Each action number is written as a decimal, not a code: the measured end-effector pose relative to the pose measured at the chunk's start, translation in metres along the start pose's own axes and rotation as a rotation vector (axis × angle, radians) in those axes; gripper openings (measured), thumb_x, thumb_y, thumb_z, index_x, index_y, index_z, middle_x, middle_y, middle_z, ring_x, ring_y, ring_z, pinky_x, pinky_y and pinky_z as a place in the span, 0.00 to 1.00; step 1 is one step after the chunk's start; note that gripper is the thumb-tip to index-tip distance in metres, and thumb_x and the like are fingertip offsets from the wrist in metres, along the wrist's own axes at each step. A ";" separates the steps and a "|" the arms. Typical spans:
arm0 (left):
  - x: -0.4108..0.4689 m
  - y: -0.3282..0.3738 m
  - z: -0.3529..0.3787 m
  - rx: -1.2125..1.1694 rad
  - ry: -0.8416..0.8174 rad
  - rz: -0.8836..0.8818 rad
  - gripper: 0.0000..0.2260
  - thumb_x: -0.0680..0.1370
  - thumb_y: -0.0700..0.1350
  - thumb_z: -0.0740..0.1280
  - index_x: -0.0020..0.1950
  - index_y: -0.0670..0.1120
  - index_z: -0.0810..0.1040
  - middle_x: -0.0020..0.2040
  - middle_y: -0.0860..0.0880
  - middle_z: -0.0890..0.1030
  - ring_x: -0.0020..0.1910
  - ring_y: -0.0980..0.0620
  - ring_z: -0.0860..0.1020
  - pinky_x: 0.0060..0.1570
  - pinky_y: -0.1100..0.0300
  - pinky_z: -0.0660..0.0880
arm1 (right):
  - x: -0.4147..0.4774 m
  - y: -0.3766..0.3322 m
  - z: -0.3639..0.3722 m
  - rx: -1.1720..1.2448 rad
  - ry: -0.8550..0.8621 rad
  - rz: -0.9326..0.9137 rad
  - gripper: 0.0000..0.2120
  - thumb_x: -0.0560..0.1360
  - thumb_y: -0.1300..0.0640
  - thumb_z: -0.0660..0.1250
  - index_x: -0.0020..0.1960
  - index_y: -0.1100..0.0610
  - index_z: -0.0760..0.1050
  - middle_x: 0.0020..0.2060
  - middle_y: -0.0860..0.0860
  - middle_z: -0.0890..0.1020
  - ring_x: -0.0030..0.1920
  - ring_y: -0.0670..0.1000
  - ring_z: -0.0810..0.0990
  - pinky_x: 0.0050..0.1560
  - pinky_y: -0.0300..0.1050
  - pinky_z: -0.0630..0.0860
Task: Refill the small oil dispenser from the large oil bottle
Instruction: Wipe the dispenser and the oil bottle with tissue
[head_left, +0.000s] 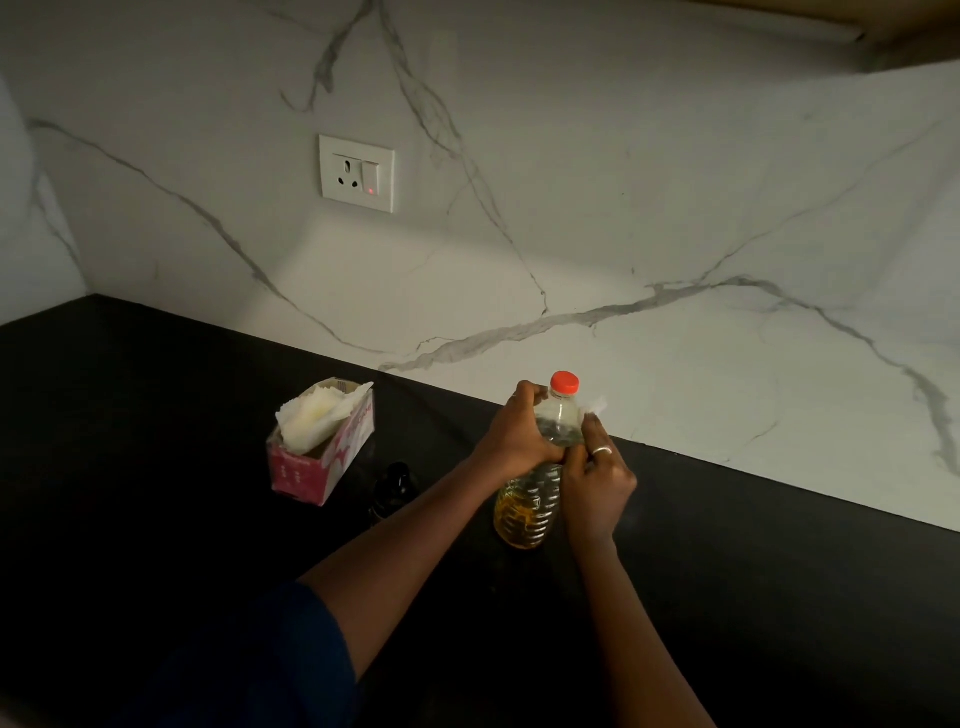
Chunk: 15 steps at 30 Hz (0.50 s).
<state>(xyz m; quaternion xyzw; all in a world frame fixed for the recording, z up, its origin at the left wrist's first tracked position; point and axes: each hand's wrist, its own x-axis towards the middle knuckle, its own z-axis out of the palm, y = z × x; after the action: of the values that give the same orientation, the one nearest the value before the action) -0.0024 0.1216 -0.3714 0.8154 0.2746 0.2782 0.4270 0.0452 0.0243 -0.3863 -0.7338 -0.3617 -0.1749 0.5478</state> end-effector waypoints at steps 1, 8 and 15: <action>0.000 0.000 -0.001 0.003 -0.001 -0.011 0.34 0.66 0.45 0.76 0.64 0.46 0.61 0.62 0.45 0.71 0.59 0.50 0.73 0.49 0.64 0.70 | -0.004 -0.002 0.000 0.014 0.015 -0.040 0.15 0.72 0.73 0.64 0.58 0.68 0.76 0.53 0.64 0.81 0.50 0.63 0.82 0.49 0.57 0.80; 0.002 0.003 -0.003 -0.016 0.001 -0.053 0.24 0.73 0.48 0.70 0.62 0.47 0.62 0.57 0.47 0.75 0.51 0.53 0.76 0.36 0.70 0.67 | -0.003 -0.017 0.005 -0.033 -0.004 -0.246 0.14 0.68 0.73 0.63 0.53 0.68 0.79 0.52 0.64 0.81 0.52 0.62 0.81 0.52 0.57 0.78; -0.004 0.003 -0.006 -0.029 -0.066 -0.030 0.35 0.64 0.45 0.77 0.64 0.47 0.60 0.63 0.46 0.71 0.60 0.50 0.72 0.54 0.58 0.73 | 0.009 0.012 0.006 0.127 -0.069 0.364 0.15 0.78 0.63 0.60 0.64 0.59 0.74 0.30 0.51 0.77 0.27 0.44 0.68 0.26 0.30 0.67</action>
<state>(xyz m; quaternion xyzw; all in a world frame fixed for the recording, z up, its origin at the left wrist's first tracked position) -0.0086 0.1204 -0.3671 0.8136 0.2686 0.2486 0.4517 0.0588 0.0307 -0.3904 -0.7568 -0.2519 -0.0247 0.6027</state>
